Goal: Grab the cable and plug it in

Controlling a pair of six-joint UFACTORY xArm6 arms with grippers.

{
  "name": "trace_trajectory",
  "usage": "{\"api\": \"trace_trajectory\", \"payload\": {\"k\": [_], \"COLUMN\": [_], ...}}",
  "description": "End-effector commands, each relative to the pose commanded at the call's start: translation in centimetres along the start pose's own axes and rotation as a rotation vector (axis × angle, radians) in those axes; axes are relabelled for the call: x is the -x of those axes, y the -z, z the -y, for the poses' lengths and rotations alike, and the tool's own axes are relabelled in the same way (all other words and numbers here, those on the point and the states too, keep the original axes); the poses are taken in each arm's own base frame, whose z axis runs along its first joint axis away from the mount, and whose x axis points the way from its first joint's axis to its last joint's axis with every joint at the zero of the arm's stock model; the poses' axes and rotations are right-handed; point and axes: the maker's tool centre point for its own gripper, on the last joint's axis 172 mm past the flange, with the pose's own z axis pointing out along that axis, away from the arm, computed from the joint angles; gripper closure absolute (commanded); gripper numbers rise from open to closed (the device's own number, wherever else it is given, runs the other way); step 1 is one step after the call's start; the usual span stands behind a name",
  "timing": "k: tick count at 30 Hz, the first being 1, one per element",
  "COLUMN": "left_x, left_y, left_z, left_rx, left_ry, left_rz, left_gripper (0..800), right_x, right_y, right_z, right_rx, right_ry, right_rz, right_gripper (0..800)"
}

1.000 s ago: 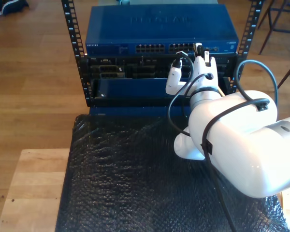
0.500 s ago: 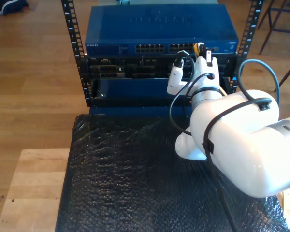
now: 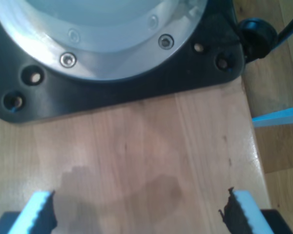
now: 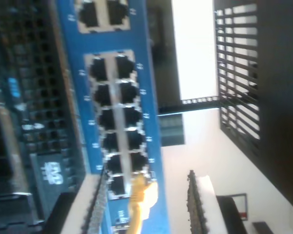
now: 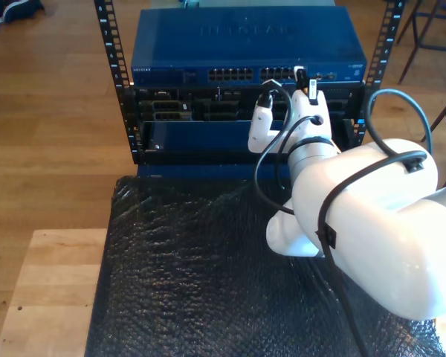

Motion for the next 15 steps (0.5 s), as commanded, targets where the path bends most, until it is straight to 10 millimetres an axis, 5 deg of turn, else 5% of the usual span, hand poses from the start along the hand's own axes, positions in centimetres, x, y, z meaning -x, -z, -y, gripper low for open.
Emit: {"api": "trace_trajectory", "payload": {"k": [15], "left_x": [0.00], "left_y": [0.00], "left_z": [0.00], "left_rx": [0.000], "left_ry": [-0.002], "left_rz": [0.000], "left_gripper": [0], "right_x": [0.36], "right_y": [0.64], "right_z": [0.35], "right_rx": [-0.028], "right_ry": [0.005], "right_rz": [0.002], "right_gripper": [350]}}
